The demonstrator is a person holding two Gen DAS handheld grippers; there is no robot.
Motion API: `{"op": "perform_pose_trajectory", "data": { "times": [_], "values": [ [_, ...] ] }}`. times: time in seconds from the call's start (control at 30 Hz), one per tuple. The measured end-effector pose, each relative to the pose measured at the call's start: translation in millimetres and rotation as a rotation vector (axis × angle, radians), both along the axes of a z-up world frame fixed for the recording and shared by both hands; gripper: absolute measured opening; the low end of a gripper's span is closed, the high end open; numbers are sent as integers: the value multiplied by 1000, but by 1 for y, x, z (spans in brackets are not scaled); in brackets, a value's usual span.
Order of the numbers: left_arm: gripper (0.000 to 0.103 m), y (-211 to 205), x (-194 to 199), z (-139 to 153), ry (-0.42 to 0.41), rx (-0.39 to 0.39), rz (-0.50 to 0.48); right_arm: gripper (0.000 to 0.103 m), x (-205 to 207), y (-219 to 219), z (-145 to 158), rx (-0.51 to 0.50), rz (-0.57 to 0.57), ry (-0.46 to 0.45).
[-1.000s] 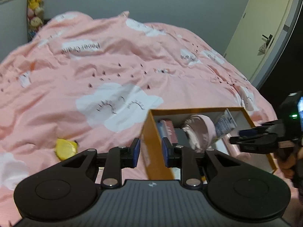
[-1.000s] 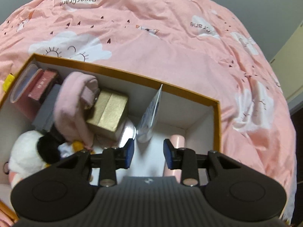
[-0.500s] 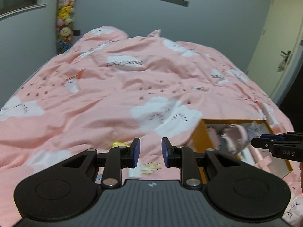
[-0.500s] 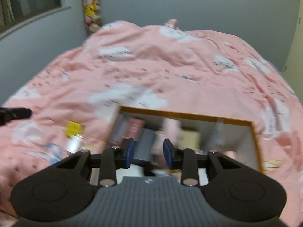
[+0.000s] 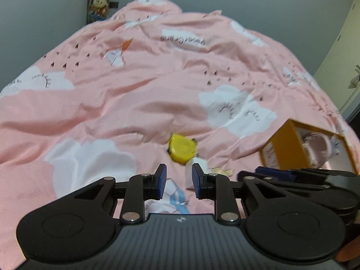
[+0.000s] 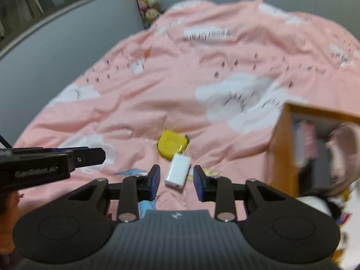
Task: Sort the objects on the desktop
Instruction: 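Move both open grippers back toward the tape measure and charger, then grasp the yellow tape measure with the left gripper while the right grasps the white charger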
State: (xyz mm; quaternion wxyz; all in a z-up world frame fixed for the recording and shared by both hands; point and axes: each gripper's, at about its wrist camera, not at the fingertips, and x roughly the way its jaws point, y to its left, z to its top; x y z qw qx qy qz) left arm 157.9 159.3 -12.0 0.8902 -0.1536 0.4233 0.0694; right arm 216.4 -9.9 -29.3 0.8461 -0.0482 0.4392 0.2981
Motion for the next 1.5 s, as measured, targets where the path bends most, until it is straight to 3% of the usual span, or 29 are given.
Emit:
{"op": "perform_pose_trajectory", "data": {
  "times": [0.4, 0.67, 0.93, 1.13, 1.23, 1.33, 1.4, 1.5],
  "values": [
    [27, 21, 34, -36, 90, -24, 32, 35, 41, 42, -69, -98, -35, 114],
    [27, 30, 47, -49, 121, -38, 41, 40, 57, 57, -90, -96, -24, 176],
    [27, 35, 55, -58, 128, -87, 50, 37, 62, 45, -90, -55, -46, 210],
    [27, 30, 80, -68, 90, -171, 37, 35, 53, 30, -63, -83, -56, 82],
    [27, 30, 98, -84, 99, -164, 48, 35, 56, 21, -66, -120, -72, 65],
    [34, 34, 111, -105, 134, -181, 77, 35, 59, 16, -75, -123, -70, 97],
    [48, 37, 114, -113, 111, -210, 79, 35, 61, 14, -81, -120, -67, 116],
    [53, 34, 120, -120, 87, -208, 62, 35, 66, 10, -85, -106, -76, 147]
  ]
}}
